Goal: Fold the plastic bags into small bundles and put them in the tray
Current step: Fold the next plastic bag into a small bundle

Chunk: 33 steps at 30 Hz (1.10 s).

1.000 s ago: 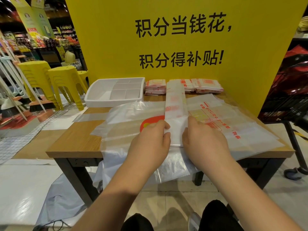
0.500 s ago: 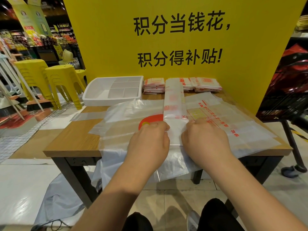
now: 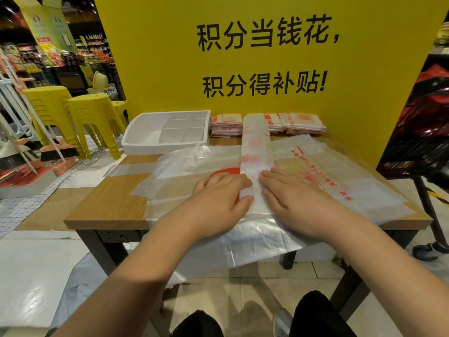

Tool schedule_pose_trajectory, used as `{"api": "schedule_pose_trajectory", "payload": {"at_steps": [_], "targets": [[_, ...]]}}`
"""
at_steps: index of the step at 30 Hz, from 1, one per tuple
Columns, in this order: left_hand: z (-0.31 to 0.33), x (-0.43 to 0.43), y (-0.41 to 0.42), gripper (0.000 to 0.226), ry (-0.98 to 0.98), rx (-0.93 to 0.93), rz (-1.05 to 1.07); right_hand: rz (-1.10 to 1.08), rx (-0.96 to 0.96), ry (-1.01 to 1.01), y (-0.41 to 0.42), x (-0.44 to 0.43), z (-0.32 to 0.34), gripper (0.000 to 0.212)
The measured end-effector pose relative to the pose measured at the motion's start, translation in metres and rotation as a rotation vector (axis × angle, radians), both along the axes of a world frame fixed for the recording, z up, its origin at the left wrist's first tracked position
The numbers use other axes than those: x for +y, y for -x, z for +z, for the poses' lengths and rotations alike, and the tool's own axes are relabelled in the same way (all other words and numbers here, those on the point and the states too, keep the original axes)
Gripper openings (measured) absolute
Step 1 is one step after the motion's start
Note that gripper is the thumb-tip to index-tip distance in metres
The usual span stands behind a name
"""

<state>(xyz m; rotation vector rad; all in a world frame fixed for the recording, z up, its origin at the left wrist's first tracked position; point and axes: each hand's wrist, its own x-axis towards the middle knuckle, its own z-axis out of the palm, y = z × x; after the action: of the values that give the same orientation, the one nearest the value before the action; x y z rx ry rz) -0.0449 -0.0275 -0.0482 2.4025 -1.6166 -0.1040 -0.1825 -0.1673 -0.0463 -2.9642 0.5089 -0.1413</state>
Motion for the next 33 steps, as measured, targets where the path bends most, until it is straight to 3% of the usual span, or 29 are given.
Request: {"api": "schedule_pose_trajectory", "payload": {"at_steps": [7,15,22,26,33], "targets": [[0.007,0.01,-0.011,0.064,-0.097,0.041,-0.035,0.112,0.147,-0.094,0.022,-0.035,0.002,0.084],[0.009,0.009,-0.017,0.069,-0.11,0.103,-0.051,0.12,0.176,-0.216,0.03,-0.047,0.009,0.086],[0.009,0.009,-0.016,0.07,-0.127,0.103,-0.058,0.126,0.152,-0.195,0.032,-0.044,0.004,0.082],[0.015,0.013,-0.016,0.083,-0.165,0.133,-0.083,0.155,0.11,-0.137,0.034,-0.044,-0.001,0.098],[0.025,0.007,-0.02,0.084,-0.144,-0.006,-0.172,0.141,0.033,-0.206,0.034,-0.043,0.005,0.097]]}}
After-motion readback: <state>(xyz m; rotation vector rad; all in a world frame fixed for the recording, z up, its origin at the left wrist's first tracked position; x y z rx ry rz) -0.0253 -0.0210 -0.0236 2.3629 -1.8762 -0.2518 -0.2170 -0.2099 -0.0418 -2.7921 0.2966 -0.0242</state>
